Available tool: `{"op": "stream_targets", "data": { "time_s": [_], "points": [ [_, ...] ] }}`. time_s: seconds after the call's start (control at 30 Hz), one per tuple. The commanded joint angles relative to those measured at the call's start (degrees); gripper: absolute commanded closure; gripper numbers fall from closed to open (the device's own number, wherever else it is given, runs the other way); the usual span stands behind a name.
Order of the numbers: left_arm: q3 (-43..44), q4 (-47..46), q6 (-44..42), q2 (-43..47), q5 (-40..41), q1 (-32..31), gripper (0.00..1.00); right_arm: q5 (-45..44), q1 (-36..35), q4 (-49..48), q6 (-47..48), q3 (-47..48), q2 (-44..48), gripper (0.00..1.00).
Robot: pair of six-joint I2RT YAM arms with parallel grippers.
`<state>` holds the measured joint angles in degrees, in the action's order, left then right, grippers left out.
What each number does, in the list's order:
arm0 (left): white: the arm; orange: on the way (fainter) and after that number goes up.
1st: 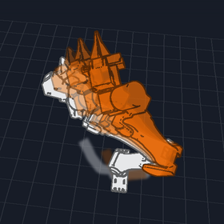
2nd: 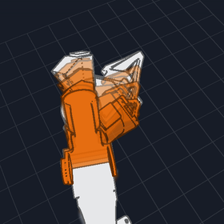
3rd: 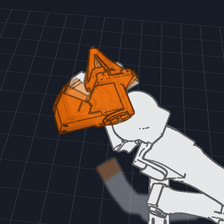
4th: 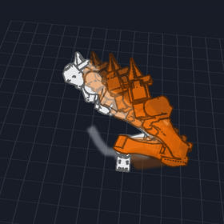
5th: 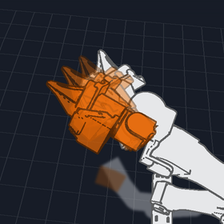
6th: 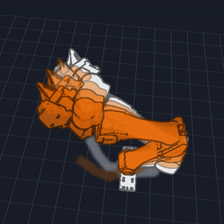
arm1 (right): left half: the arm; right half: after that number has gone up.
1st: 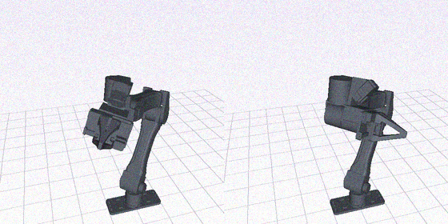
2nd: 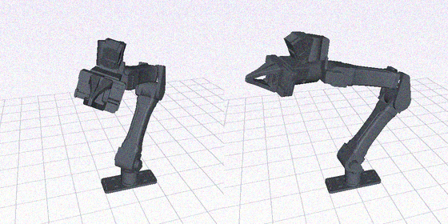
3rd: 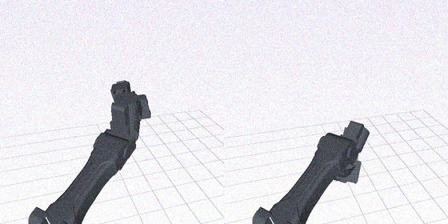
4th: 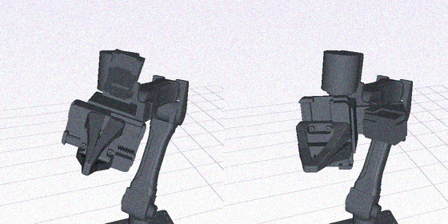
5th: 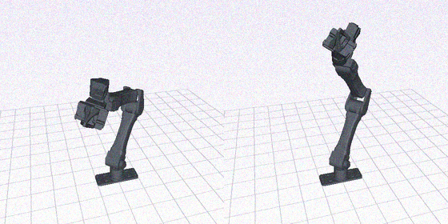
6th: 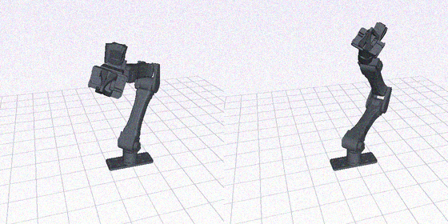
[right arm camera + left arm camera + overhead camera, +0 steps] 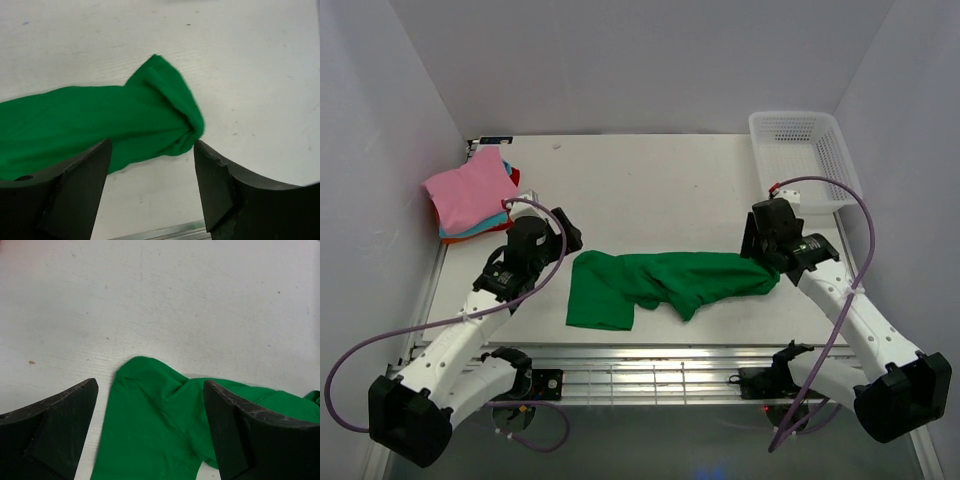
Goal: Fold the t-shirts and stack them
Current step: Move the tshirt to the center of the board
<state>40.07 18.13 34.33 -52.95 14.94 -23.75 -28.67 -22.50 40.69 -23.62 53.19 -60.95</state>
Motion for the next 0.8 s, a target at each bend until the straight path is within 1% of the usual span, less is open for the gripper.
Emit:
{"op": "stream_targets", "data": {
  "time_s": [0.0, 0.03, 0.07, 0.1, 0.13, 0.17, 0.2, 0.23, 0.27, 0.3, 0.33, 0.37, 0.4, 0.43, 0.47, 0.5, 0.53, 0.57, 0.63, 0.67, 0.77],
  "points": [
    [2.3, 4.9, 2.8, -0.9, 5.3, -0.2, 0.04, 10.7, -4.3, -4.5, 4.1, 1.2, 4.1, 0.25],
    [1.6, 5.3, 3.5, -2.9, 5.3, -0.2, 0.06, 12.9, -6.4, -8.3, 4.3, 0.7, 5.2, 0.25],
    [0.9, 5.6, 4.4, -3.9, 5.1, -0.5, 0.07, 15.1, -7.3, -10.0, 4.3, 0.0, 6.8, 0.17],
    [0.1, 6.0, 6.5, -5.0, 5.0, -0.7, 0.08, 19.7, -7.9, -11.6, 4.4, -0.2, 7.3, 0.05],
    [-0.9, 6.1, 7.7, -5.9, 5.6, -1.2, 0.08, 22.7, -8.8, -13.2, 5.1, -0.5, 7.6, 0.05],
    [-2.8, 6.0, 9.0, -6.9, 6.7, -2.3, 0.09, 26.3, -9.1, -17.1, 5.6, -1.2, 7.3, 0.05],
    [-3.7, 6.0, 11.4, -6.9, 8.0, -3.1, 0.09, 32.8, -9.5, -19.0, 5.7, -1.6, 6.6, 0.05],
    [-4.4, 6.0, 12.3, -6.6, 11.0, -3.8, 0.08, 35.2, -10.5, -20.8, 6.0, -1.9, 5.7, 0.06],
    [-4.9, 6.0, 13.0, -5.6, 12.2, -4.7, 0.08, 38.1, -11.4, -23.3, 6.3, -1.9, 2.4, 0.06],
    [-5.0, 6.1, 13.3, -4.9, 13.4, -4.9, 0.08, 37.8, -12.6, -24.2, 6.4, -1.4, 0.5, 0.07],
    [-4.9, 6.3, 13.7, -3.9, 15.2, -5.0, 0.08, 36.7, -16.0, -24.7, 6.9, -0.9, -1.6, 0.07],
    [-4.8, 6.7, 13.8, -2.9, 16.1, -5.1, 0.07, 35.0, -18.1, -25.2, 7.3, -0.2, -6.1, 0.08],
    [-4.4, 7.4, 14.0, -0.8, 16.9, -5.1, 0.07, 31.9, -21.8, -25.7, 7.7, 1.8, -8.5, 0.08],
    [-4.2, 7.8, 13.9, 0.5, 17.6, -5.1, 0.07, 30.7, -23.5, -25.8, 7.9, 3.1, -11.0, 0.09],
    [-4.0, 8.0, 13.8, 1.5, 18.6, -5.1, 0.07, 29.5, -25.2, -26.1, 8.0, 4.5, -15.7, 0.10],
    [-3.5, 8.9, 13.8, 3.5, 19.2, -5.1, 0.07, 27.0, -26.7, -26.7, 8.0, 5.8, -18.0, 0.12],
    [-3.3, 9.5, 14.0, 4.4, 19.9, -5.2, 0.07, 26.6, -29.0, -27.1, 8.0, 8.3, -20.5, 0.14],
    [-2.9, 10.3, 14.7, 5.2, 21.0, -5.2, 0.07, 26.1, -30.1, -27.2, 7.7, 9.6, -25.1, 0.15],
    [-1.5, 12.6, 15.5, 7.9, 22.1, -5.3, 0.07, 24.8, -32.7, -26.7, 7.6, 14.3, -29.6, 0.18],
    [-1.1, 13.2, 15.7, 8.7, 23.2, -5.3, 0.07, 24.1, -33.7, -26.5, 7.5, 15.7, -33.3, 0.20],
    [1.0, 15.5, 15.6, 10.3, 24.6, -5.3, 0.06, 20.8, -37.4, -25.6, 7.5, 21.0, -38.7, 0.23]
  ]
}}
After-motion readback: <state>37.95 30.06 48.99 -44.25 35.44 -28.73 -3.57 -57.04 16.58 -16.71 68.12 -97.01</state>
